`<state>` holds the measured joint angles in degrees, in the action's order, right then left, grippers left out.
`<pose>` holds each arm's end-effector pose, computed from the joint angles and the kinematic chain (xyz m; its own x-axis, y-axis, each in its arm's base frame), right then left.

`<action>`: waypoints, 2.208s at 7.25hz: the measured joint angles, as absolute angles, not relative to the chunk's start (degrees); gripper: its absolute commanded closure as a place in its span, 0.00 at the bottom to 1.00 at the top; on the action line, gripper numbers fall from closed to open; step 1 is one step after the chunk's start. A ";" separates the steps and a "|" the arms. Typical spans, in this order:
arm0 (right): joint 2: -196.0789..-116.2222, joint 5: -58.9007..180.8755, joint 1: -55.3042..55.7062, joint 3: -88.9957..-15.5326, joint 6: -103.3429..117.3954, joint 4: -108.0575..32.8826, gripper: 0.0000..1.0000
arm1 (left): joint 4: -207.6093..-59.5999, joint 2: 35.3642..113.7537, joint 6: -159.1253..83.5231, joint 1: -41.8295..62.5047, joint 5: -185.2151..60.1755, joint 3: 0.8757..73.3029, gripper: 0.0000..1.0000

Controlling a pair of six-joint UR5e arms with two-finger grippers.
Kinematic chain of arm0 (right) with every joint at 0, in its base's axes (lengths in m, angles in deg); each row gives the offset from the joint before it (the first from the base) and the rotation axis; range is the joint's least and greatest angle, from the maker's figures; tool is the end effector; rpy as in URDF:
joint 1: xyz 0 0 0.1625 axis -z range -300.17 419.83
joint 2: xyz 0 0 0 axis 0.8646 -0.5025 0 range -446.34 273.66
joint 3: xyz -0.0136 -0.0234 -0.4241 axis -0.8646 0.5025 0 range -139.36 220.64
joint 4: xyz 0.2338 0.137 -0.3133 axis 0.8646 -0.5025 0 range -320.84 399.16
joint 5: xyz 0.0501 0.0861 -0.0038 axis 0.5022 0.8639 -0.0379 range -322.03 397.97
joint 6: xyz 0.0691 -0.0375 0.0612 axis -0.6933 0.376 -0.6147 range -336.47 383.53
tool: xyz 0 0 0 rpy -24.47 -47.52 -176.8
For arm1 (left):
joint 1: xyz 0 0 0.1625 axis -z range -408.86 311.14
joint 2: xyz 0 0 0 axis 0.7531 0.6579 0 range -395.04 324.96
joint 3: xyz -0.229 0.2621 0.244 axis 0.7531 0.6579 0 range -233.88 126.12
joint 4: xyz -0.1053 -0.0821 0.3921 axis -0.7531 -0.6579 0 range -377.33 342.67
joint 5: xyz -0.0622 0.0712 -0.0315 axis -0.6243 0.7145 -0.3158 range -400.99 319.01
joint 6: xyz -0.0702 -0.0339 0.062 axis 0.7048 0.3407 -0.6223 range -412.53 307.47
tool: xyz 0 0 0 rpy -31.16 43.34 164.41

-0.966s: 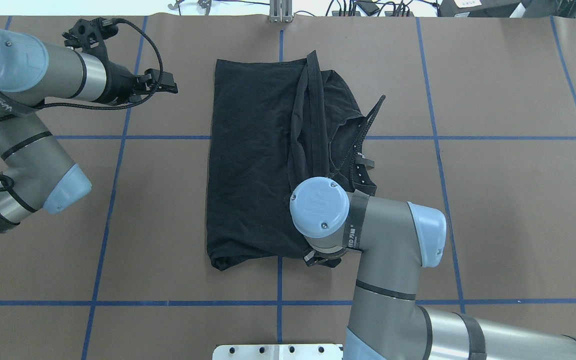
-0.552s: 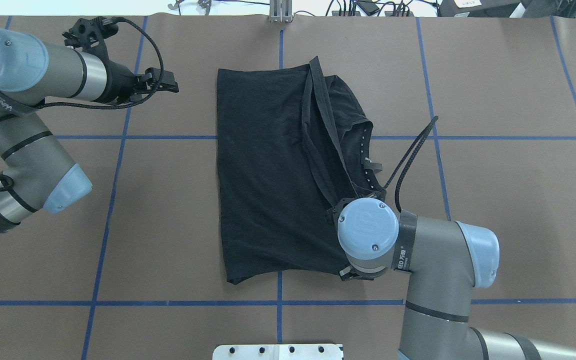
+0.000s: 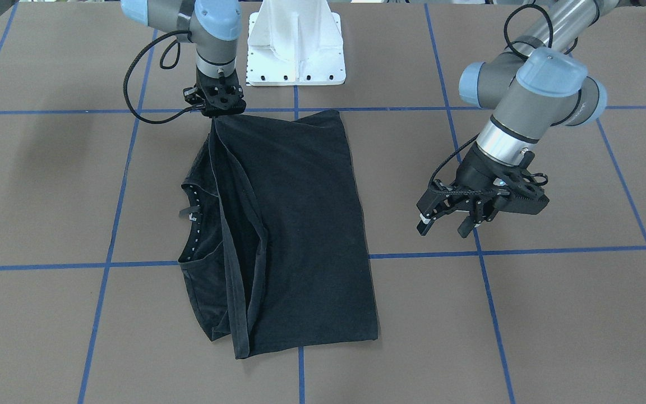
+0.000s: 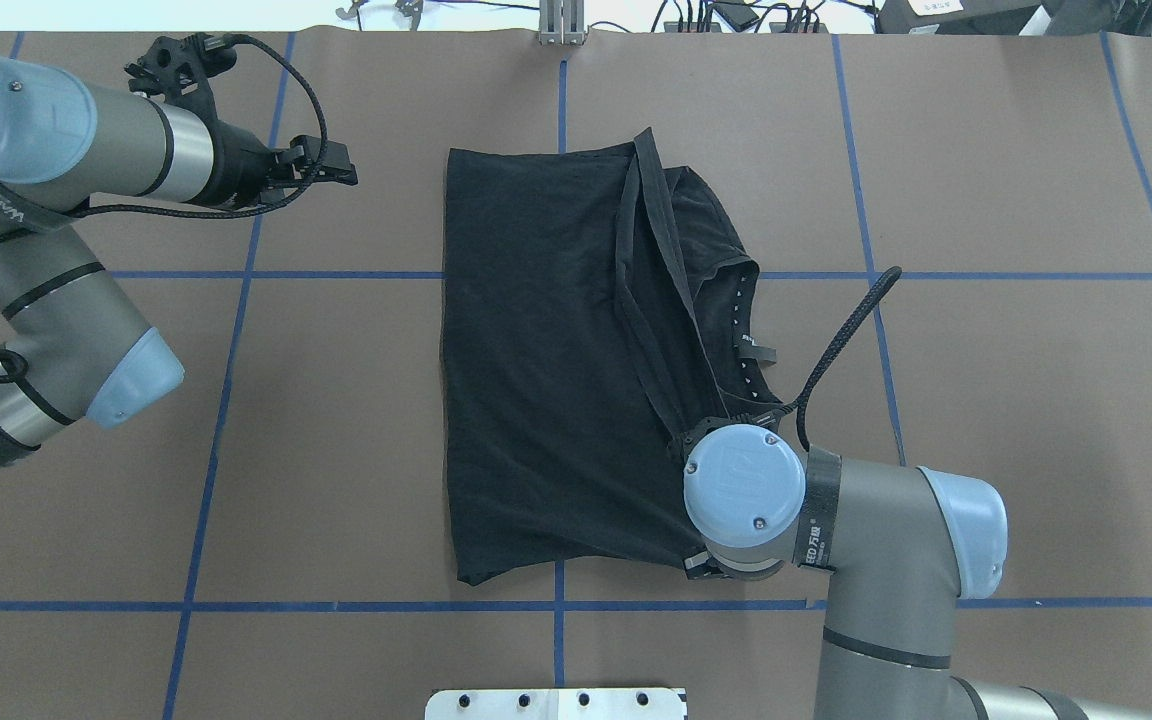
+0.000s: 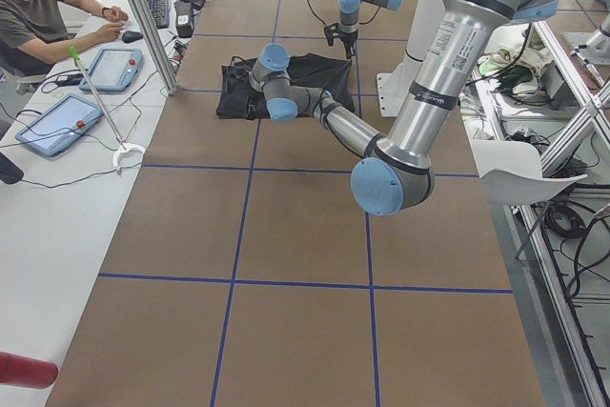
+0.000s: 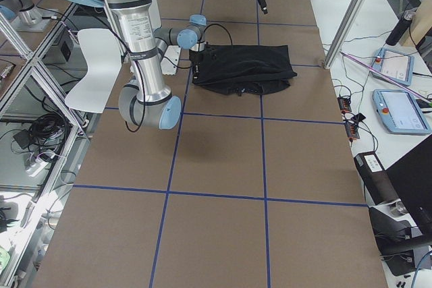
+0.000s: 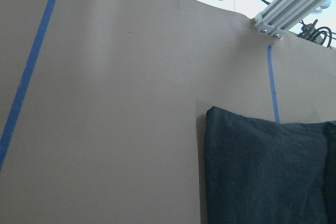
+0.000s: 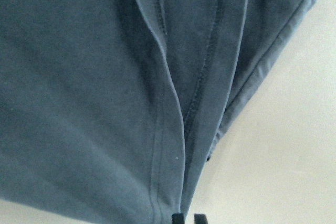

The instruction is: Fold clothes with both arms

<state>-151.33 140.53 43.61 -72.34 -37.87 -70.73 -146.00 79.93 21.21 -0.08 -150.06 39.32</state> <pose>-0.5218 -0.2681 0.2950 0.8270 -0.2459 0.5056 0.2524 0.9659 0.0570 0.3531 -0.5560 0.3082 0.3923 -0.0465 -0.9187 0.4200 0.8976 0.1339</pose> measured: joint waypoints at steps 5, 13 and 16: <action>-147.11 140.09 36.36 -66.84 -37.87 -61.68 0.00 | -146.00 79.93 21.21 -0.08 -150.22 39.42 0.00; -144.20 139.18 34.62 -60.44 -25.29 -58.37 0.30 | -145.91 79.88 21.21 -0.08 -150.32 39.72 0.00; -142.44 138.37 34.84 -58.68 -18.88 -59.21 0.54 | -145.91 79.84 21.21 -0.08 -150.32 39.48 0.00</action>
<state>-142.44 138.37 34.84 -58.68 -18.88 -59.21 -145.91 79.84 21.21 -0.08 -150.32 39.48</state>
